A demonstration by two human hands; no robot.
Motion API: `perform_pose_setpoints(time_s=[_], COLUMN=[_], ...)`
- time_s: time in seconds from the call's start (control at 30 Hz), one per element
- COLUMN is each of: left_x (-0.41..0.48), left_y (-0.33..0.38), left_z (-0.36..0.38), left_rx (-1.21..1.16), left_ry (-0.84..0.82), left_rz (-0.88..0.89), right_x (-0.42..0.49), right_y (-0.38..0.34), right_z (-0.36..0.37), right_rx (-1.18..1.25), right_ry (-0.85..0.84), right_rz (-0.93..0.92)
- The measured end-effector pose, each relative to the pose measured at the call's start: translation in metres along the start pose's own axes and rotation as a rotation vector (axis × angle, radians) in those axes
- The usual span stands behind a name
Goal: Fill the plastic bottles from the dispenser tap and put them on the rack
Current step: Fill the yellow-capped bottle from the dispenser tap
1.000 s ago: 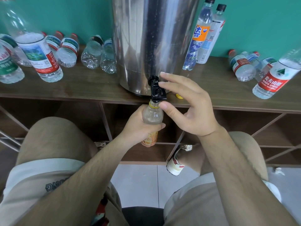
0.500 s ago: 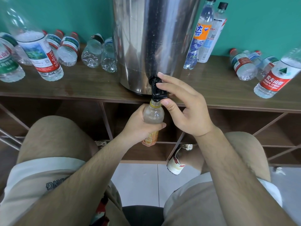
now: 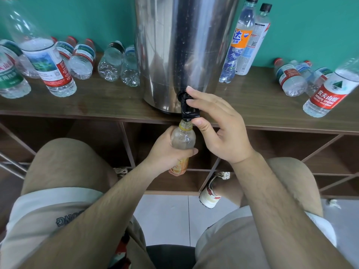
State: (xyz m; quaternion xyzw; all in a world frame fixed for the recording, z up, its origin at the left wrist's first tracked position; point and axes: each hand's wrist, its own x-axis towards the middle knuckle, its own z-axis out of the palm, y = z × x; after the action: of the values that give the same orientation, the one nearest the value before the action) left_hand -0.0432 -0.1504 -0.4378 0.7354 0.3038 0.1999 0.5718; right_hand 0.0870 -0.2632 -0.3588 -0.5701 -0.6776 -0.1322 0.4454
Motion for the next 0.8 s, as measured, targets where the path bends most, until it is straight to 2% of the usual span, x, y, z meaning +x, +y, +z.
perform_pose_setpoints(time_s=[0.8], left_x=[0.002], left_y=[-0.015], left_z=[0.004], left_rx=[-0.001], left_ry=[0.025], left_rz=[-0.006], right_x=[0.003], right_y=[-0.007], right_z=[0.004], right_rx=[-0.016], right_ry=[0.064], right_rz=[0.026])
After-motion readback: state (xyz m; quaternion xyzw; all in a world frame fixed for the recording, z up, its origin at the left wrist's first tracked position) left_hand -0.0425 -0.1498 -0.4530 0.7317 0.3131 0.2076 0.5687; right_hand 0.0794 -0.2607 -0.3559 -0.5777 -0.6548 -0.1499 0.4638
